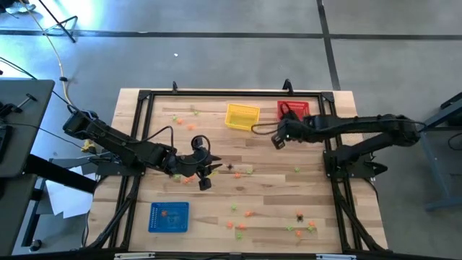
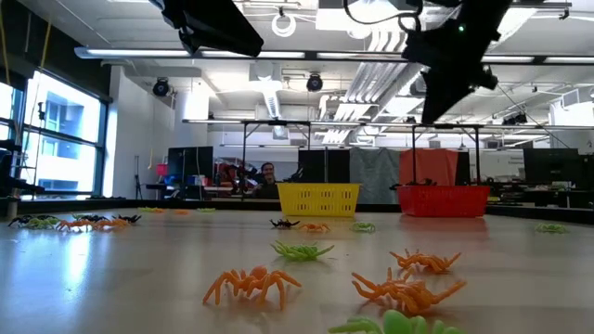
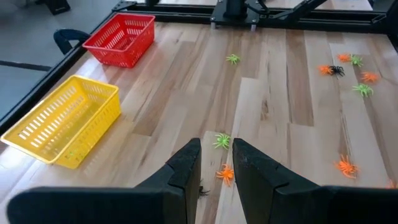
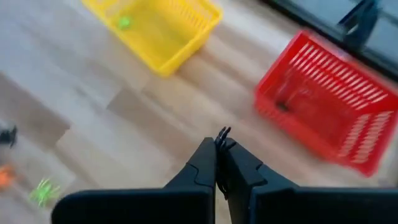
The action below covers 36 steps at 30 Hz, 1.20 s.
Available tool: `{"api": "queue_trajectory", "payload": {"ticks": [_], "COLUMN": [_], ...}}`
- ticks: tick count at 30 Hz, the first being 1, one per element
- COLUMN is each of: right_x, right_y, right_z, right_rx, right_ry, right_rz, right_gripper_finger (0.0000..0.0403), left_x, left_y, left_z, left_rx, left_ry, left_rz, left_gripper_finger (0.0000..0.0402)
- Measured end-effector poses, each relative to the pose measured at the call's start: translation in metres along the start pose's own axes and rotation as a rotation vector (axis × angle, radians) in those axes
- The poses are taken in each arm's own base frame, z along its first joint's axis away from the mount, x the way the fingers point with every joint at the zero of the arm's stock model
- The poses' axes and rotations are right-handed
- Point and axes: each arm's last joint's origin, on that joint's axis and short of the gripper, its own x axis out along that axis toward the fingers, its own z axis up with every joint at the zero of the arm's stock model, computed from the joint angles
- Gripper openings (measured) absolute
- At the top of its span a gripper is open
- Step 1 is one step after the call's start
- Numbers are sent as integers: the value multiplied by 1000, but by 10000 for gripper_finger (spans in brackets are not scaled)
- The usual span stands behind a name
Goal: Sort Halloween decoration
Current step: Put the black spider toy into the red bin
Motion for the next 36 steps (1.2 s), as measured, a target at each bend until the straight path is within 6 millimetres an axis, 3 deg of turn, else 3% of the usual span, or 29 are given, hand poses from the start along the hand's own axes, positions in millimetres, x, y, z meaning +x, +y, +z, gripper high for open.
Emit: {"api": "queue_trajectory", "payload": {"ticks": [11, 19, 28, 36], "right_x": [34, 45, 50, 78], "right_y": [-61, -92, -98, -92], "right_z": [26, 40, 43, 46], "right_rx": [53, 115, 117, 35], "right_ry": [96, 117, 122, 185], "right_rz": [-167, -183, -169, -174], "right_gripper_finger": [4, 4, 5, 15], "left_x": [6, 11, 17, 20], "left_y": [13, 23, 35, 44], "left_z": [3, 4, 6, 7], "left_rx": [10, 7, 17, 3], "left_ry": [1, 6, 12, 16], "left_rz": [59, 95, 134, 163], "left_gripper_finger": [78, 78, 78, 78]}}
